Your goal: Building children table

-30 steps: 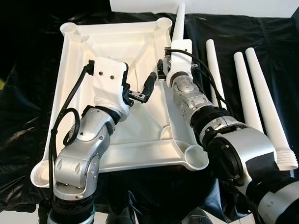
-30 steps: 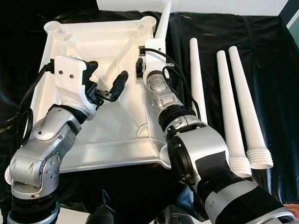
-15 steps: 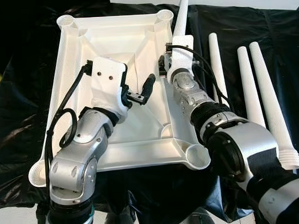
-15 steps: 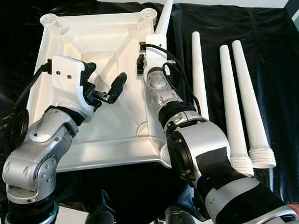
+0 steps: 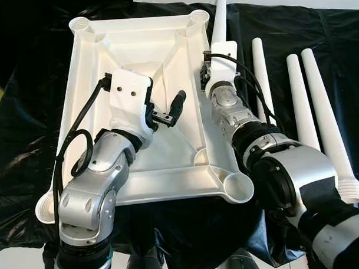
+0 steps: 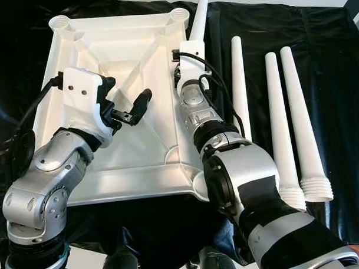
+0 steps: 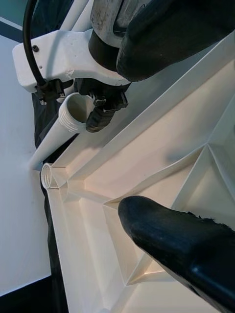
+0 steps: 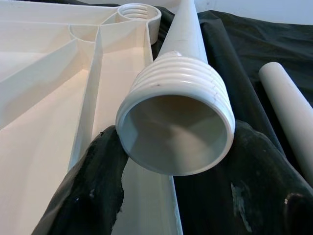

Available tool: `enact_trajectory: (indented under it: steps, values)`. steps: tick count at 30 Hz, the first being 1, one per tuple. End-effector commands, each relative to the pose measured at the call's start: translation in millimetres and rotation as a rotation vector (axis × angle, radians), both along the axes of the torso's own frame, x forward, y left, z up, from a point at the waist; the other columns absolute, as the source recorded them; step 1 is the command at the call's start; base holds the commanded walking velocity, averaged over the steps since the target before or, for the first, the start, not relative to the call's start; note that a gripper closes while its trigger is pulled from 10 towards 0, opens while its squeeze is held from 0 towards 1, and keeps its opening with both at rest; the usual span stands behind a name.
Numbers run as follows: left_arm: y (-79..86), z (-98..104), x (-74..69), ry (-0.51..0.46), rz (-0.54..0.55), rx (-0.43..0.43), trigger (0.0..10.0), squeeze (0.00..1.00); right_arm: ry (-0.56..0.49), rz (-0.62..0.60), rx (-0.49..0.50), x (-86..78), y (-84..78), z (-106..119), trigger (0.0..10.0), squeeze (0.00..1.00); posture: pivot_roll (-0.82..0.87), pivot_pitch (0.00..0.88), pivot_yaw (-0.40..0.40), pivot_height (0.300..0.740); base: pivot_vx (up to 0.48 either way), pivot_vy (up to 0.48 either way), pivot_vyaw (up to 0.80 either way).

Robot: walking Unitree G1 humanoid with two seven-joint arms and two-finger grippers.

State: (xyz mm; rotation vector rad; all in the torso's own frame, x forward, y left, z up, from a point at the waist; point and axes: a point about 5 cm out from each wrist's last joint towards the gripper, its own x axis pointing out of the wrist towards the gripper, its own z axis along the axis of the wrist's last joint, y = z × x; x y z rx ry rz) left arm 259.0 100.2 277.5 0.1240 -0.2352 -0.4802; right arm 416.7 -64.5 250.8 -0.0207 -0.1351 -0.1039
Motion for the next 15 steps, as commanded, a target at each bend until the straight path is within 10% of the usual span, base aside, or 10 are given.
enact_trajectory:
  steps: [1, 8, 9, 10, 15]
  values:
    - [1.6, 2, -3.2, -0.013, 0.040, -0.001, 10.0, 0.00, 0.005, -0.006, -0.004, -0.5, 1.0, -3, 0.0, 0.00, 0.42, 0.281, -0.037, 0.740, 0.000, 0.000, 0.00]
    - [0.7, 2, -1.4, -0.015, 0.036, 0.000, 10.0, 0.00, -0.005, -0.012, -0.009, -0.5, -0.8, -3, 0.0, 0.00, 0.39, 0.272, -0.039, 0.740, 0.000, 0.000, 0.00]
    - [0.0, 2, -0.7, -0.018, 0.034, -0.002, 10.0, 0.00, -0.013, -0.013, -0.007, -0.5, -1.8, -2, 2.3, 0.00, 0.37, 0.267, -0.045, 0.740, 0.000, 0.000, 0.00]
    - [-0.9, 2, 0.4, -0.021, 0.030, -0.004, 10.0, 0.00, -0.026, -0.014, -0.010, -0.6, -2.6, -1, 10.0, 0.00, 0.35, 0.261, -0.047, 0.740, 0.000, 0.000, 0.00]
    - [-4.6, 3, 8.7, -0.035, 0.014, -0.019, 10.0, 0.00, -0.093, 0.000, -0.035, -2.7, -6.3, -3, 10.0, 0.00, 0.26, 0.238, -0.045, 0.740, 0.000, 0.000, 0.00]
